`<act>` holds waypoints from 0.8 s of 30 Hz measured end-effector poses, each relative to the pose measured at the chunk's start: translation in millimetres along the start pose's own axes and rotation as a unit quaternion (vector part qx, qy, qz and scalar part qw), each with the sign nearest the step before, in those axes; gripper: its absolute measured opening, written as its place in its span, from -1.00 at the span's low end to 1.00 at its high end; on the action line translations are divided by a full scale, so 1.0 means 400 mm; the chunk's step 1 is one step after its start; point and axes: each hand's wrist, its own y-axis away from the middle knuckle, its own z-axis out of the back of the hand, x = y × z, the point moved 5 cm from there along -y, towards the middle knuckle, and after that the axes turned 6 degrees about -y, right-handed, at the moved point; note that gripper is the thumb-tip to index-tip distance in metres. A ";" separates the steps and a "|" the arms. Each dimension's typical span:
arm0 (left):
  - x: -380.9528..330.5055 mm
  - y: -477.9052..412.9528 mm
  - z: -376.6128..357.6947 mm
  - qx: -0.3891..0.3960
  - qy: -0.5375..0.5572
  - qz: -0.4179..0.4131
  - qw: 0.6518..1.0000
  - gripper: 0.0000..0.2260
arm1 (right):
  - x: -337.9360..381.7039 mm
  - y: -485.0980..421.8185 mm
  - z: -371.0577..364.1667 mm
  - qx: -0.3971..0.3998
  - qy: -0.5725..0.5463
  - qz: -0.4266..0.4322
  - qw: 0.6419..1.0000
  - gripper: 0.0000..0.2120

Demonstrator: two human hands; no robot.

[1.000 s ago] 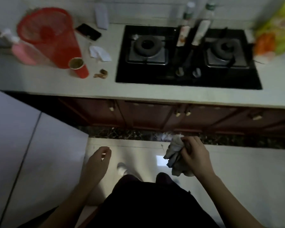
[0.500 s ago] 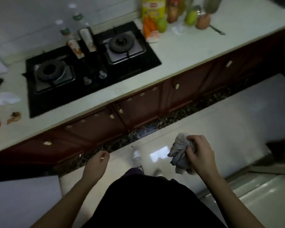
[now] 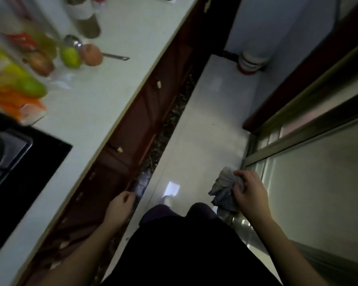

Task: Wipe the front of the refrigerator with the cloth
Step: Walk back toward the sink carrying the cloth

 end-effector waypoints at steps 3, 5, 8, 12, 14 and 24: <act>-0.193 -0.112 0.015 0.029 -0.046 -0.080 0.995 -0.82 | -0.035 -0.050 0.040 -0.044 0.003 -0.047 0.998 -0.69; -0.314 -0.175 0.017 0.041 -0.069 -0.115 0.990 -0.83 | -0.067 -0.083 0.071 -0.074 -0.003 -0.075 0.994 -0.69; -0.424 -0.247 0.011 0.057 -0.086 -0.142 0.984 -0.81 | -0.109 -0.126 0.095 -0.080 -0.007 -0.099 0.992 -0.69; -0.509 -0.358 -0.017 0.081 -0.077 -0.093 0.989 -0.81 | -0.187 -0.253 0.108 -0.063 -0.033 -0.132 0.989 -0.66; -0.519 -0.404 -0.018 0.074 -0.043 -0.052 0.995 -0.82 | -0.205 -0.347 0.115 -0.052 -0.049 -0.125 0.990 -0.66; -0.648 -0.514 0.031 -0.023 0.012 0.032 0.999 -0.79 | -0.147 -0.885 0.168 0.006 -0.065 0.021 0.998 -0.71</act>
